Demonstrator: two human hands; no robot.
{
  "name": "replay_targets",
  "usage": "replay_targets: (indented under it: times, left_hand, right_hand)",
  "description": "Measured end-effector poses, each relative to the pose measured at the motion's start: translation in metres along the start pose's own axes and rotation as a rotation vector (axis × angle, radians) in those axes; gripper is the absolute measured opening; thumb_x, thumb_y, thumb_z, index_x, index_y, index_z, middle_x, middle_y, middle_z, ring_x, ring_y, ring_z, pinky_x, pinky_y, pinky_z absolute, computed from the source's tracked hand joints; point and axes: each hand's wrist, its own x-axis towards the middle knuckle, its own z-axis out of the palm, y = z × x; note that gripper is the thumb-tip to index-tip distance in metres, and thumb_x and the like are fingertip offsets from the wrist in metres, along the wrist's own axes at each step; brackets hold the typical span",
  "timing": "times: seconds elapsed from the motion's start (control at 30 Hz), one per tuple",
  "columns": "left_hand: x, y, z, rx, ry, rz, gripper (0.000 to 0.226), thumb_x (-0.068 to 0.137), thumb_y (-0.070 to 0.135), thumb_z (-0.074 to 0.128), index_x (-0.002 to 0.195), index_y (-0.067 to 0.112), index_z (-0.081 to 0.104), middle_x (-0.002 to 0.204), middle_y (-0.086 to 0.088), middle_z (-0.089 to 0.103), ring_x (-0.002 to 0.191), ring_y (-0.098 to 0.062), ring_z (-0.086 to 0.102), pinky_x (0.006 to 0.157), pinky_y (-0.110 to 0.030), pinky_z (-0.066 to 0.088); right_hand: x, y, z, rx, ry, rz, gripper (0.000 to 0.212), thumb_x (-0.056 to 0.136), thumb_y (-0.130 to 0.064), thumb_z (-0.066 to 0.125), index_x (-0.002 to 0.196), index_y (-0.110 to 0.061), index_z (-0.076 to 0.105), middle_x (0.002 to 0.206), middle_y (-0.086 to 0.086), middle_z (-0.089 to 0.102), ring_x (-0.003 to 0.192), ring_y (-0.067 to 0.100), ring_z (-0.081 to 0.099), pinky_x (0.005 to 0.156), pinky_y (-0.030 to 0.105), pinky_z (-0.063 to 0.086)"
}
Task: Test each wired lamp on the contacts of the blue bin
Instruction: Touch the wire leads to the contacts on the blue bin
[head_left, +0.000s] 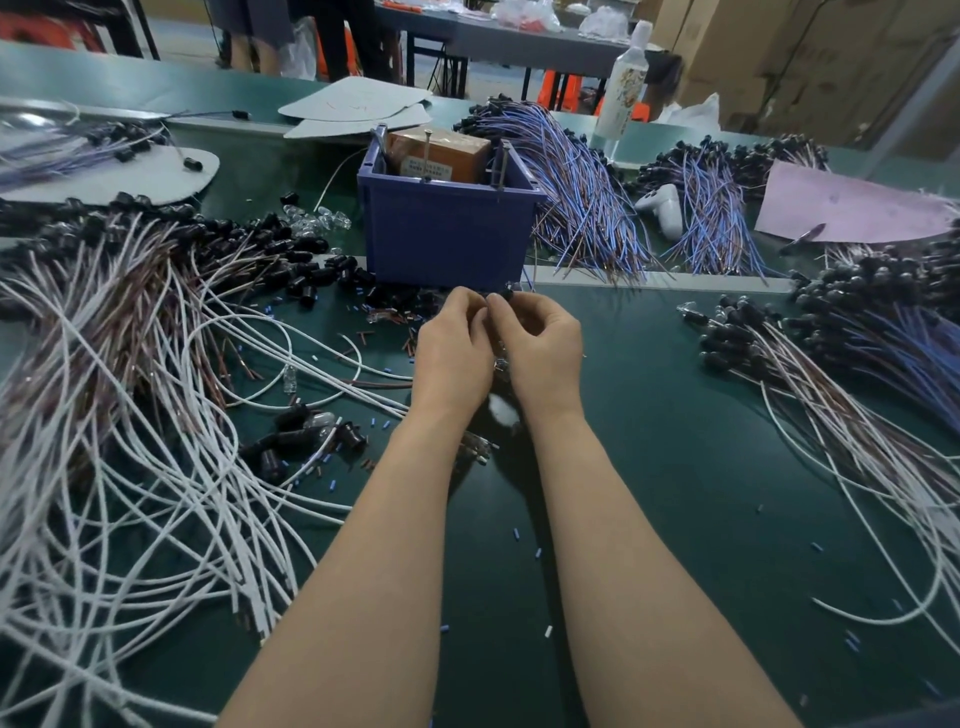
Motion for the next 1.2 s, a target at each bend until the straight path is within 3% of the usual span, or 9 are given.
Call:
replay_targets:
  times: [0.43,0.6,0.77,0.9,1.0,1.1,1.2]
  left_hand:
    - [0.002,-0.001,0.001,0.071,0.000,0.005,0.013,0.095,0.010,0.049,0.092,0.004,0.060,0.092,-0.011,0.064,0.084,-0.025,0.054,0.070,-0.023,0.035]
    - [-0.001,0.001,0.000,0.190,0.006,0.011,0.015,0.096,0.018,0.049,0.093,0.009,0.060,0.096,-0.012,0.066,0.090,-0.033,0.056,0.079,-0.038,0.045]
    - [-0.004,0.004,0.001,0.369,0.061,0.010,0.019,0.098,0.026,0.046,0.098,0.014,0.060,0.103,-0.007,0.066,0.098,-0.032,0.051,0.081,-0.036,0.029]
    - [-0.003,0.004,0.000,0.285,0.050,0.072,0.018,0.097,0.017,0.047,0.100,0.006,0.062,0.105,-0.012,0.064,0.096,-0.033,0.055,0.082,-0.041,0.042]
    - [-0.001,0.006,-0.001,0.163,0.064,0.058,0.021,0.095,0.010,0.048,0.108,0.007,0.063,0.108,-0.011,0.065,0.097,-0.025,0.058,0.083,-0.025,0.042]
    - [0.002,0.006,-0.003,0.054,0.017,0.011,0.022,0.092,0.004,0.050,0.109,0.007,0.065,0.099,-0.004,0.067,0.085,-0.012,0.054,0.067,0.001,0.033]
    - [0.007,0.003,-0.005,0.028,-0.021,-0.044,0.018,0.090,0.006,0.053,0.104,0.008,0.065,0.088,0.004,0.060,0.081,-0.010,0.052,0.061,0.003,0.031]
  right_hand:
    - [-0.003,-0.006,0.000,0.004,0.072,-0.031,0.003,0.087,-0.011,0.066,0.087,-0.013,0.064,0.099,0.018,0.067,0.087,0.025,0.064,0.084,0.034,0.053]
    - [-0.004,-0.007,0.001,0.003,0.089,-0.041,0.006,0.088,-0.009,0.065,0.085,-0.013,0.062,0.097,0.019,0.066,0.080,0.015,0.058,0.078,0.027,0.049]
    - [-0.004,-0.007,0.002,0.019,0.084,-0.030,0.004,0.088,-0.009,0.064,0.086,-0.012,0.063,0.099,0.020,0.066,0.084,0.021,0.061,0.081,0.033,0.051]
    - [0.000,-0.005,0.001,0.043,0.042,-0.017,0.005,0.088,-0.011,0.065,0.088,-0.016,0.064,0.101,0.016,0.068,0.086,0.017,0.063,0.081,0.027,0.052]
    - [-0.001,-0.004,0.002,0.017,-0.008,-0.018,0.006,0.087,-0.013,0.066,0.090,-0.018,0.064,0.098,0.011,0.069,0.089,0.018,0.065,0.084,0.030,0.054]
    - [-0.001,-0.005,0.003,-0.003,-0.009,-0.037,0.009,0.086,-0.011,0.067,0.090,-0.018,0.064,0.098,0.012,0.069,0.090,0.020,0.065,0.087,0.035,0.053]
    - [-0.002,-0.006,0.004,-0.029,-0.010,-0.055,0.009,0.085,-0.008,0.067,0.093,-0.013,0.066,0.101,0.014,0.068,0.092,0.022,0.065,0.089,0.037,0.052]
